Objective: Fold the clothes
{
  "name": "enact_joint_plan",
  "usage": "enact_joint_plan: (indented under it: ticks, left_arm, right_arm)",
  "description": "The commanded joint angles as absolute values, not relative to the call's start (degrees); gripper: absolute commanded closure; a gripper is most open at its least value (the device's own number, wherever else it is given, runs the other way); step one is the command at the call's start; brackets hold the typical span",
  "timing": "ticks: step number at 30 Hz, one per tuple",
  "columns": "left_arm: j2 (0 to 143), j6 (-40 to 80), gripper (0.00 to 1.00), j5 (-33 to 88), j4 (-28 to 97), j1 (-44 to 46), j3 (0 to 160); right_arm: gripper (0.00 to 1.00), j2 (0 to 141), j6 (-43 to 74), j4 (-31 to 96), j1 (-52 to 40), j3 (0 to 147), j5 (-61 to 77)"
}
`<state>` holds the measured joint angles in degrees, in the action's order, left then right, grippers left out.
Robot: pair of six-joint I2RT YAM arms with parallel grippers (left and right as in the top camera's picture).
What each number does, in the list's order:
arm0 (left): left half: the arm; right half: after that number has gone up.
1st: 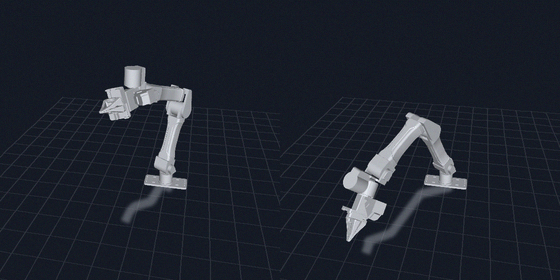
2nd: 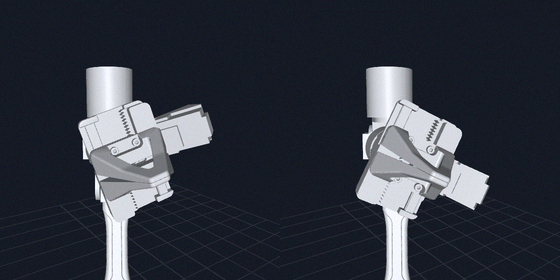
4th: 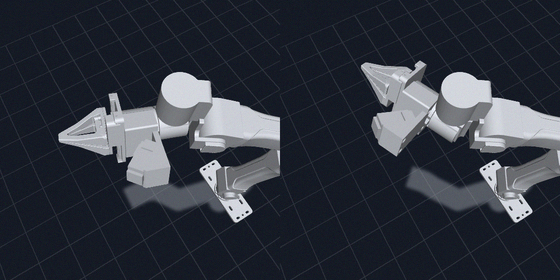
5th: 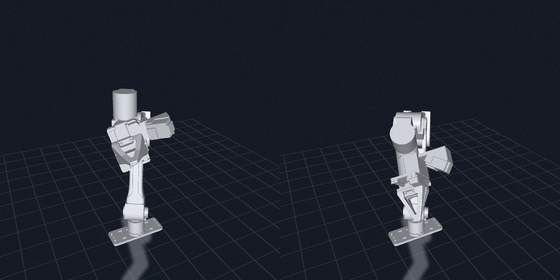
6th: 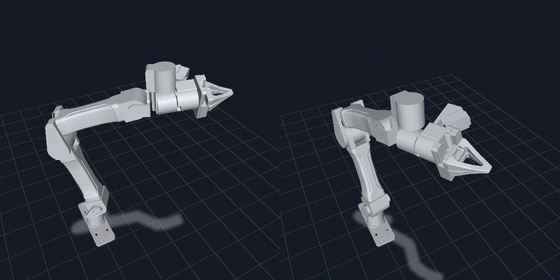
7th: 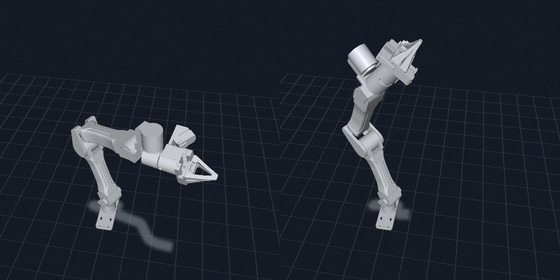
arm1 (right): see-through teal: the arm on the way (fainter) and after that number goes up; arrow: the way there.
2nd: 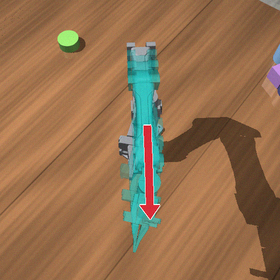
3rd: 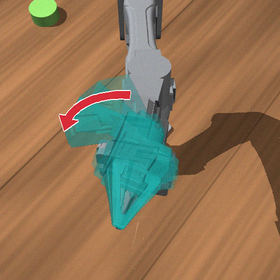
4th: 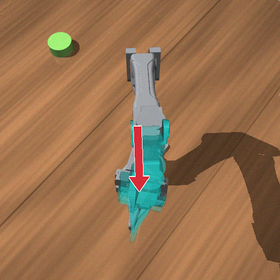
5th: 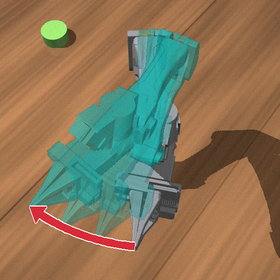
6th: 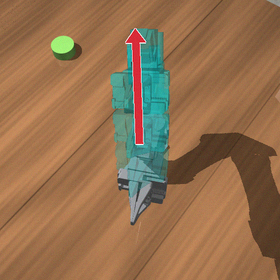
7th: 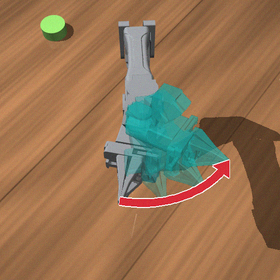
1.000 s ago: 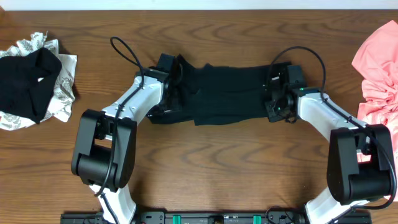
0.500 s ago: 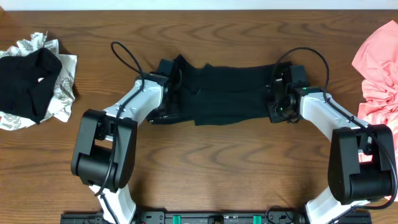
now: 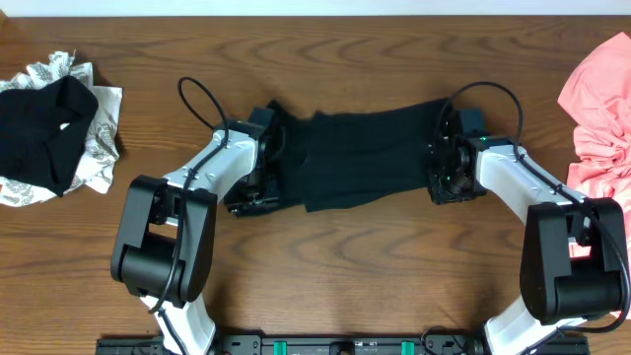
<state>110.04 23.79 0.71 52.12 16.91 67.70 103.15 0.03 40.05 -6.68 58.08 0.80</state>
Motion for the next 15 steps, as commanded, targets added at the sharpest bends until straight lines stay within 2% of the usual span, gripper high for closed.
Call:
enact_joint_plan:
  ticks: [1, 5, 8, 15]
  left_arm:
    - [111.09, 23.66, 0.46, 1.10, 53.95, 16.69, 65.91]
    - [109.23, 23.68, 0.45, 1.10, 55.29, 16.67, 66.72]
    - [106.54, 23.68, 0.40, 1.13, 56.58, 16.67, 69.21]
    - [98.02, 22.79, 0.27, 1.08, 56.93, 16.67, 76.62]
  right_arm:
    - [0.68, 103.94, 1.72, 41.15, -5.96, 57.43, 0.01]
    - [0.65, 101.45, 1.72, 44.66, -5.96, 60.86, 0.19]
    - [0.62, 98.87, 1.72, 47.90, -5.93, 65.82, 0.21]
    - [0.46, 95.50, 1.65, 49.76, -5.96, 77.21, 0.23]
